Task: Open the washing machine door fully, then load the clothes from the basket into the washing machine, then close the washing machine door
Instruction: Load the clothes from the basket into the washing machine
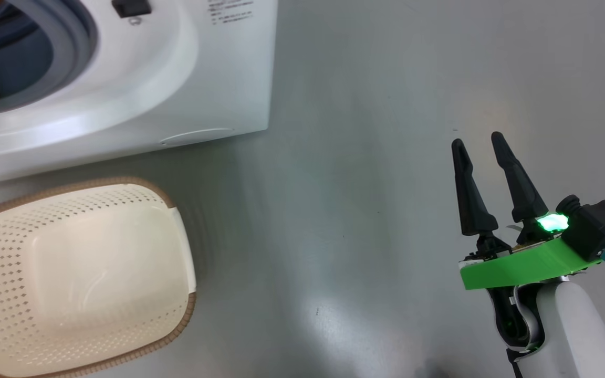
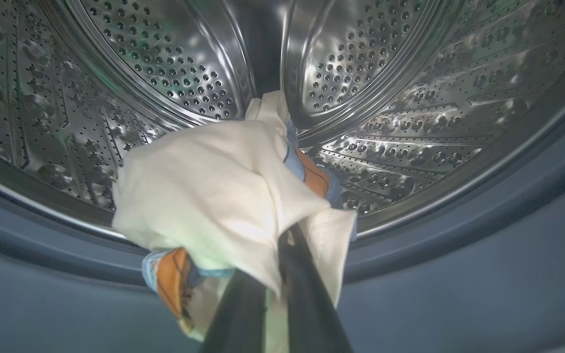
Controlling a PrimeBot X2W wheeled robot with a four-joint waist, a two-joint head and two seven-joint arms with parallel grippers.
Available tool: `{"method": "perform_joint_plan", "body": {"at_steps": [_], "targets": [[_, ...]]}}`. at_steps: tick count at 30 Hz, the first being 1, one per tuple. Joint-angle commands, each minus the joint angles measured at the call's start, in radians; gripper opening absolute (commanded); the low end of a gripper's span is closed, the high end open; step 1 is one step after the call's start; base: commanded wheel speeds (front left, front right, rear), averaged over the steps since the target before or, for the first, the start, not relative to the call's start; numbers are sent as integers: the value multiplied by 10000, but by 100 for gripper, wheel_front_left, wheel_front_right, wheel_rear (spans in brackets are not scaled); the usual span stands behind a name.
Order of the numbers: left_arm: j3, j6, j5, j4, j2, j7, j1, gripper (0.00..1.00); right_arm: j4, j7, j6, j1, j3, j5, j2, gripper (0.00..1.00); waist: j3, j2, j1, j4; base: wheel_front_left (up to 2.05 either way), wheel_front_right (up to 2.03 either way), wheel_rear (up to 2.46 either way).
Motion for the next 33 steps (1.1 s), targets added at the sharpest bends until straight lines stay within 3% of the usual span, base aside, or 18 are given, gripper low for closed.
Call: {"method": "perform_joint_plan", "body": {"at_steps": [1,5,8,17,19,23,24,25,33], "targets": [[123,-16,165,211,651,-61,-471,0,-212,-49,21,73,262,-120,81,100,45,0,0,-91,0,0,0],[-444,-16,482,1378,907,-61,-1783,0,-169,-49,21,7,462,-80,138,100,161,0,0,-372,0,0,0],[-367,-16,876,1493,1052,-61,-2359,0,-169,-49,21,-39,537,-51,171,100,244,0,0,-564,0,0,0],[-223,-16,1521,2635,981,-61,-2623,0,-178,-49,21,50,688,-29,224,100,327,0,0,-984,0,0,0],[-347,-16,1514,2915,932,-61,-2758,7,-190,-49,21,59,664,-36,231,100,343,0,0,-973,0,0,0],[-686,-16,1450,3310,863,-61,-2974,52,-149,-49,21,72,612,-52,243,100,271,0,0,-879,0,0,0],[-741,-16,1392,3354,863,-61,-2996,96,-137,-49,21,57,618,-47,247,100,243,0,0,-854,0,0,0],[-802,-16,1336,3393,848,-61,-2997,100,-132,-49,21,38,616,-39,251,100,210,0,0,-817,0,0,0],[-946,-16,1018,3250,663,-61,-2446,100,-45,-49,21,29,581,-37,245,100,-177,0,0,-466,0,0,0]]}}
